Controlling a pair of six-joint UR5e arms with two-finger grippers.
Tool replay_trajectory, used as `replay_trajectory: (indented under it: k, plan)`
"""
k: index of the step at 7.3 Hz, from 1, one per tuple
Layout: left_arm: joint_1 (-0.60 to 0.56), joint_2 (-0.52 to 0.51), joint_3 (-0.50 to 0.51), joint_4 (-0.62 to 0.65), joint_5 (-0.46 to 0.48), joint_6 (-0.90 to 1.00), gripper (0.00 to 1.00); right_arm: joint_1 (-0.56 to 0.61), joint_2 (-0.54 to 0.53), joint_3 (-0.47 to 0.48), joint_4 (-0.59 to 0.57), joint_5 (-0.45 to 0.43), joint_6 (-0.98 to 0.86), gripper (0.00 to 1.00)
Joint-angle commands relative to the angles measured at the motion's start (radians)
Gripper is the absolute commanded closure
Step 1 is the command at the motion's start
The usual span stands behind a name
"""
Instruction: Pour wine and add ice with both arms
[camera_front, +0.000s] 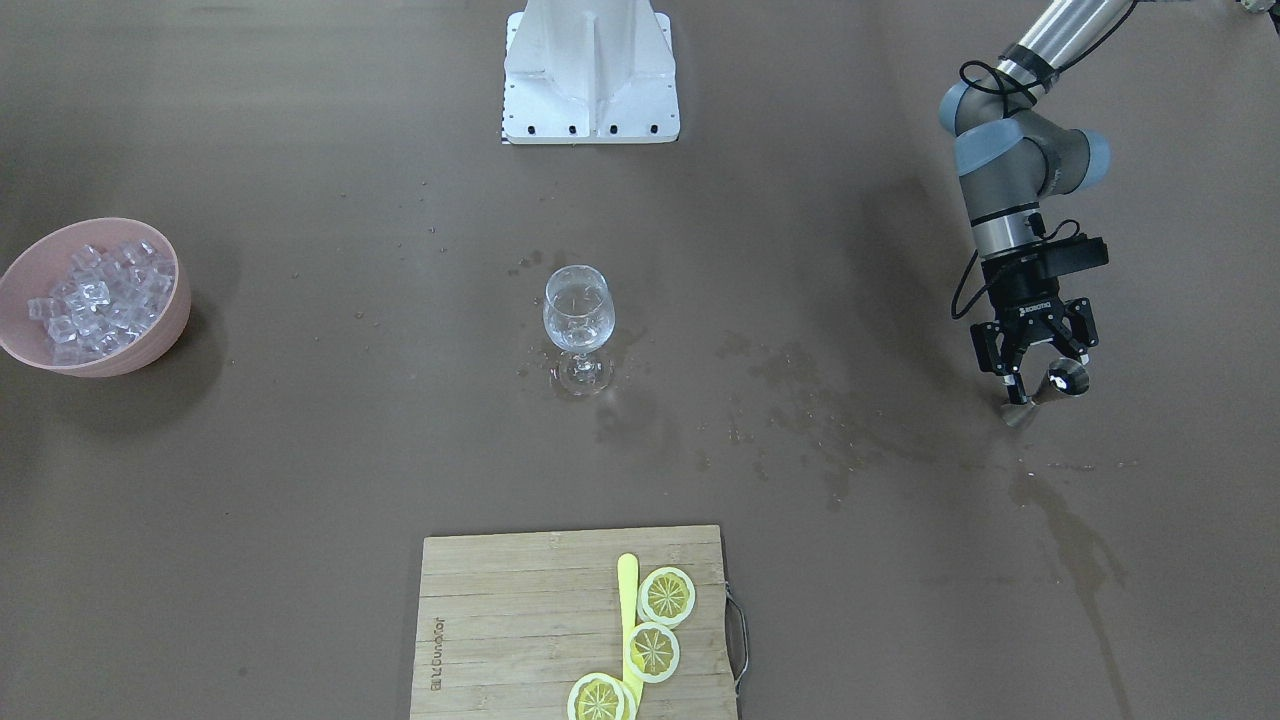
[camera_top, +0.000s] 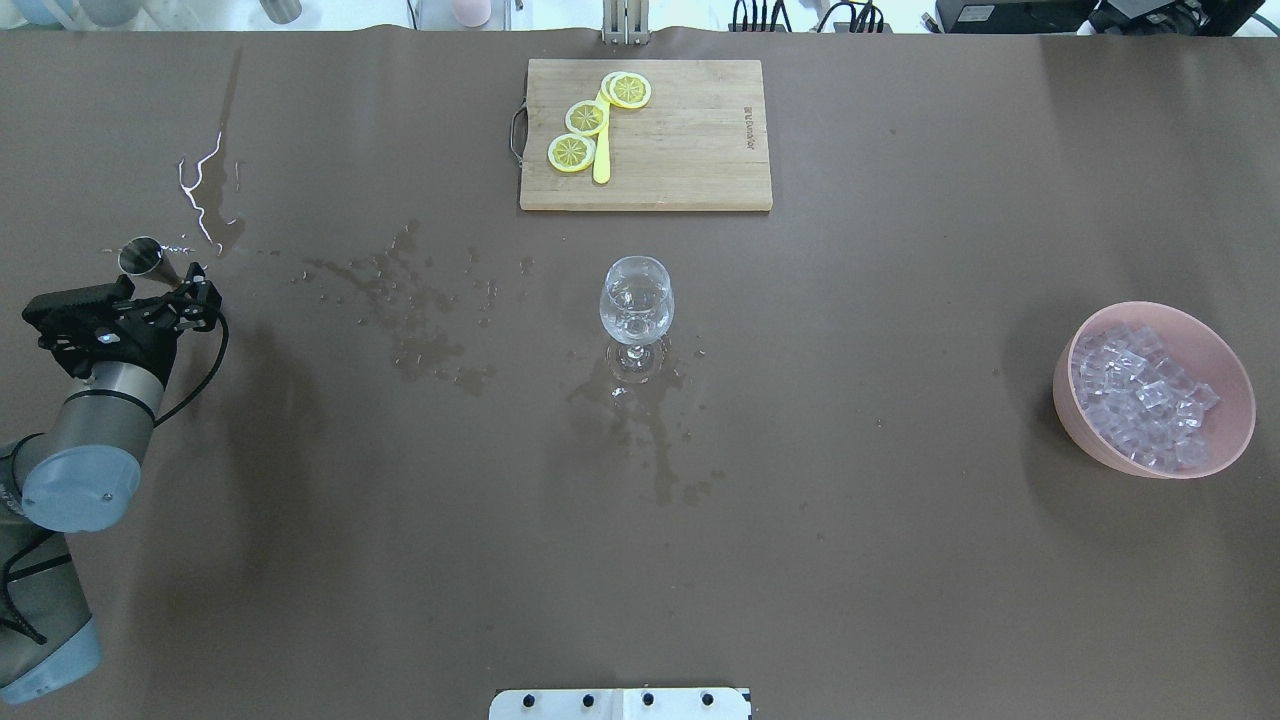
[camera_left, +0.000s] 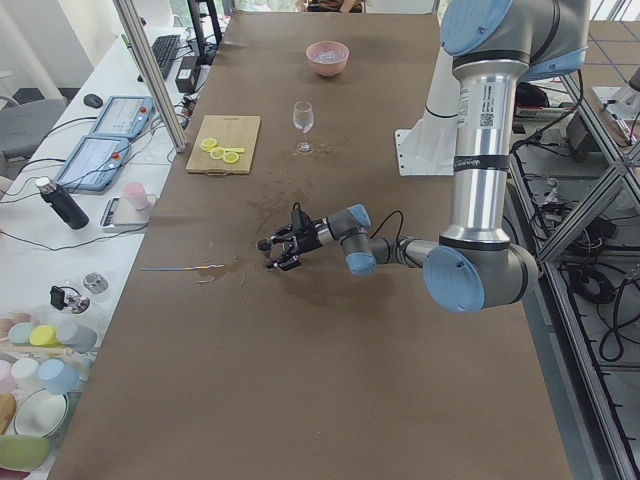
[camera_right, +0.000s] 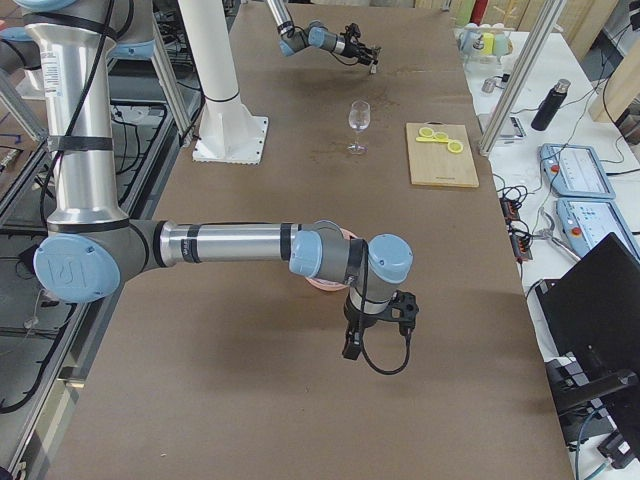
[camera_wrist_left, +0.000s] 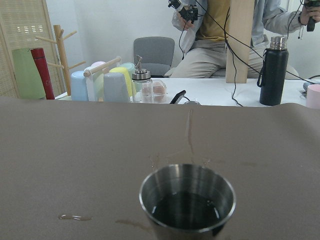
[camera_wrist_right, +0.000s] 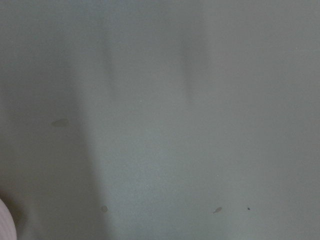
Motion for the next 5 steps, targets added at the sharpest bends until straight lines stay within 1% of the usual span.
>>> replay_trajectory:
  k: [1,3,4,5]
  plan:
    - [0.002,-0.01,0.022,0.0,0.036,0.0,0.15,0.0,0.0,0.0,0.0,0.002,-0.001,0.0]
    - [0.006,-0.04,0.079,0.0,0.067,-0.026,0.15,0.0,0.0,0.0,0.0,0.003,-0.001,0.0]
    - [0.008,-0.047,0.081,0.0,0.069,-0.026,0.16,0.0,0.0,0.003,0.002,0.003,-0.001,0.0]
    - [0.008,-0.049,0.082,0.0,0.069,-0.026,0.25,0.0,0.0,0.002,0.0,0.002,-0.001,0.0]
